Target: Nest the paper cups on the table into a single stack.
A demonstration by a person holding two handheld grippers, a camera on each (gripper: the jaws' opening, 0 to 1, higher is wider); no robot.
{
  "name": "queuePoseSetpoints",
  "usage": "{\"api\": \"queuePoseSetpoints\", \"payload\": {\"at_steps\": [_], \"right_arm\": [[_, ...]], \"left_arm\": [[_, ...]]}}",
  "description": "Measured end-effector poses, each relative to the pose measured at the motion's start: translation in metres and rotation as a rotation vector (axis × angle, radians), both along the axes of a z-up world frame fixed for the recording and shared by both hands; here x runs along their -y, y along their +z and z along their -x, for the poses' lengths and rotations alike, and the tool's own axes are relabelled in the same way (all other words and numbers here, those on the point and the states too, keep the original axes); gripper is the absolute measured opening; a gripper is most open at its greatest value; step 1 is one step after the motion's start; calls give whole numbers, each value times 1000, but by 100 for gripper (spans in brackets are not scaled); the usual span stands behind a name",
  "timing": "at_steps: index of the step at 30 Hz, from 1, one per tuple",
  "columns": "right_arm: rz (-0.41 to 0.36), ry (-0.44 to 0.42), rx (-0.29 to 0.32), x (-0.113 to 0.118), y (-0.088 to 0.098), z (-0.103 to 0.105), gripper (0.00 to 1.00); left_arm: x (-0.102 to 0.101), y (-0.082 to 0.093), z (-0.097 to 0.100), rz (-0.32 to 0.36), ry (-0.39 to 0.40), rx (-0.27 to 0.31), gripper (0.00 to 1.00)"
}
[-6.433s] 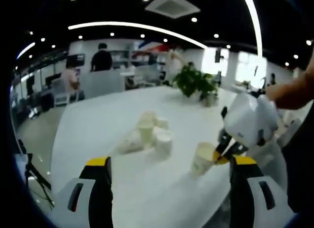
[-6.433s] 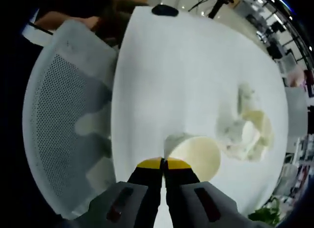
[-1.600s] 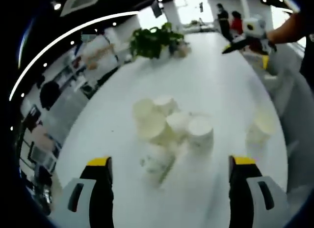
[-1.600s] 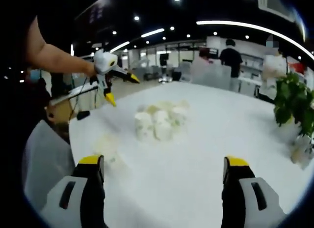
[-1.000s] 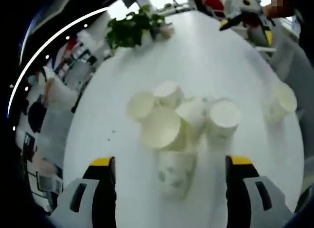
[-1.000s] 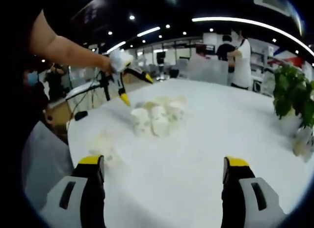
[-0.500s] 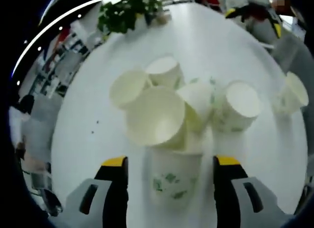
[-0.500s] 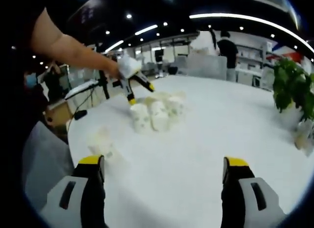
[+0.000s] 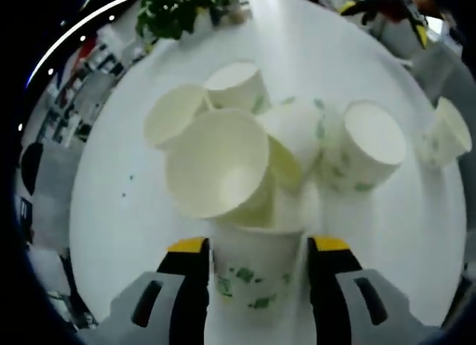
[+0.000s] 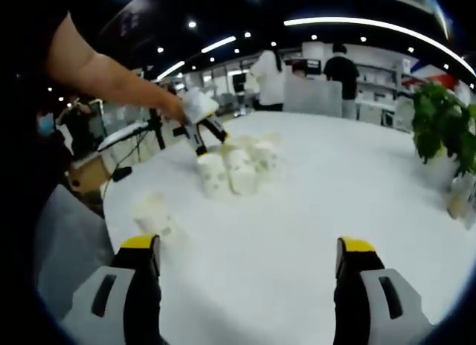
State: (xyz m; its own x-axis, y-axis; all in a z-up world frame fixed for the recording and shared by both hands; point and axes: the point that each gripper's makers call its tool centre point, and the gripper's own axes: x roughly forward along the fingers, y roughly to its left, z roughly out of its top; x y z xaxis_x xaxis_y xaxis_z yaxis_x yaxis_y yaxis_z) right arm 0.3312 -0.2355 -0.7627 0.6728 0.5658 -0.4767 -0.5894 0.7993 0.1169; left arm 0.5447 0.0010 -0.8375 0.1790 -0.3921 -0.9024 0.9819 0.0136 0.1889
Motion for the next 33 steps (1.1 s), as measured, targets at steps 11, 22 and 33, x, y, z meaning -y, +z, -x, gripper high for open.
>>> {"api": "queuePoseSetpoints", "payload": {"at_steps": [11,22,33], "right_arm": [[-2,4,3,-1,2,1,96],[-1,7,14,-1,6,2,96],[-2,16,20,-5,8,2,96]], "left_arm": [[-2,1,1,19,70,-32,43],[-20,10,5,119,202,-56,42],[-40,44,-23,419,555,5,41]]}}
